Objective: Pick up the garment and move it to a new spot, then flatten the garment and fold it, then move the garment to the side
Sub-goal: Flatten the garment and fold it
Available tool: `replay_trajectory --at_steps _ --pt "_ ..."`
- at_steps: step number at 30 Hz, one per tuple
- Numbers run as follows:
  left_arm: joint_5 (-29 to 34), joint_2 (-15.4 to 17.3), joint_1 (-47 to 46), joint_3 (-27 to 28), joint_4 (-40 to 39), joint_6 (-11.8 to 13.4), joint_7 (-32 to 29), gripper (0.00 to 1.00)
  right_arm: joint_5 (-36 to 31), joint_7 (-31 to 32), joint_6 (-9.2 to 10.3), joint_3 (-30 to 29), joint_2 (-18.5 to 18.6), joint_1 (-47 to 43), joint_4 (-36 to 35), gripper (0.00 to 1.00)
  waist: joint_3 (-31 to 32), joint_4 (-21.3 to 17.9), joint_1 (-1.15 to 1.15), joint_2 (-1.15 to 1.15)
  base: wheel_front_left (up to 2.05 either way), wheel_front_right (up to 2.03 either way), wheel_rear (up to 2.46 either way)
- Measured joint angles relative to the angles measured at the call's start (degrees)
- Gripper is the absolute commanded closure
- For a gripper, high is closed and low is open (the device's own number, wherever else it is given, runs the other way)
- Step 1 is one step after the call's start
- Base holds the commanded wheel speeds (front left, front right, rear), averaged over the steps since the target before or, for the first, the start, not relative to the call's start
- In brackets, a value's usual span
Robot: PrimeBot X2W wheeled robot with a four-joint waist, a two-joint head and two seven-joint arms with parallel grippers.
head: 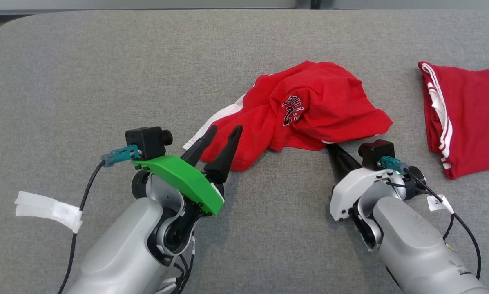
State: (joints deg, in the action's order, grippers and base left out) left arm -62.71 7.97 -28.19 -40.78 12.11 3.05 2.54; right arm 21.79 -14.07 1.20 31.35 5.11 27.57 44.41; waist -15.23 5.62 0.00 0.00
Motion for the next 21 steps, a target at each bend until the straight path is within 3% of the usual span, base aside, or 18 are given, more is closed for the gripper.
replay_trajectory --at_steps 15,21 --pt "0.0 0.75 0.1 0.98 -0.19 0.09 0.12 0.0 -1.04 -0.09 -2.71 1.69 0.45 -0.14 -1.71 1.0 0.25 -1.01 0.0 0.0 0.0 0.0 0.0" --pt "0.14 3.15 1.4 2.5 -0.87 0.25 1.4 0.0 -0.98 -0.15 -2.88 0.56 4.38 -6.06 -5.77 1.0 1.5 -2.14 0.0 0.0 0.0 0.0 0.0"
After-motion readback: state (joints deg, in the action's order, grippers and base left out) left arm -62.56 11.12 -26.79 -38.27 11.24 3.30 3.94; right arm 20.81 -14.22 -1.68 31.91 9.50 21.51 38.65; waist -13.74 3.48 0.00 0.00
